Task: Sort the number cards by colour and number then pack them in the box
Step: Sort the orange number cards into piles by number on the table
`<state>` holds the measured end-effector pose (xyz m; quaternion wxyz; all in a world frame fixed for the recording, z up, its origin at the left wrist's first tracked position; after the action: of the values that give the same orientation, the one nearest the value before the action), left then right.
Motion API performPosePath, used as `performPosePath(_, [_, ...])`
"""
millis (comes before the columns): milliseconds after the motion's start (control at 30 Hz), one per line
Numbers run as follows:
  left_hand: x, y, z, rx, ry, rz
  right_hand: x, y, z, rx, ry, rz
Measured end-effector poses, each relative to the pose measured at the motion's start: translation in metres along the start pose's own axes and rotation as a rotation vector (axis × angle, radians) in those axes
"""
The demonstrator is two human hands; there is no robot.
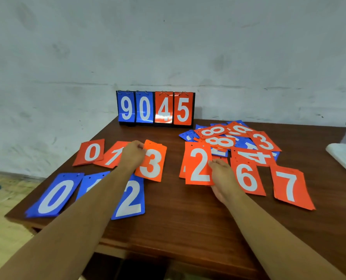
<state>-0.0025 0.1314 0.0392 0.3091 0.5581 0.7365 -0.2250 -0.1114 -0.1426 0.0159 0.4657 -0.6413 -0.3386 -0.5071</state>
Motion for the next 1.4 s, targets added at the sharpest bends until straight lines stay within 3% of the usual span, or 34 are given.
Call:
performPosePath(233, [-0.037,-0.012,0.039,0.092,0.004,0.113,0.003,-0.005,-0.003,-0.054,0.052,-0.003])
performPosePath(367, [-0.044,-0.014,0.027,-0.05,0.189,0.284,0.011,-0.003,-0.007,-0.108,0.043,-0.035])
performPosePath(467, [-0.027,-0.004,0.005,-0.056,0.321,0.334,0.013,0.0,-0.002,-0.114,0.027,-0.088])
performPosePath(733, [0.008,-0.002,0.007,0.281,0.572,0.445,0.029,0.016,0.067,-0.032,-0.071,-0.173])
performPosePath(1067, [0.027,0.013,-0.002,0.279,0.336,0.359,0.038,0.046,0.152,0.006,-0.555,-0.255])
performPosePath(1267, [0.027,0.016,0.0,0.275,0.444,0.459,0.036,0.056,0.171,-0.045,-1.077,-0.438])
performPosePath(1400, [0.024,0.016,-0.002,0.226,0.445,0.493,0.042,0.051,0.168,-0.043,-1.072,-0.581])
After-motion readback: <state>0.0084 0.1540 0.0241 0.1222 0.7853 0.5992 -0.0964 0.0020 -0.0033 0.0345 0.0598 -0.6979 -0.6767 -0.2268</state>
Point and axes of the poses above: each hand's wrist, its own y-axis towards the middle knuckle, its own z-axis out of the palm, x = y × z, the point moved 7 cm from there along y, towards the middle knuckle, and after that the axes turned 4 degrees about -z, right-handed, at the moved point
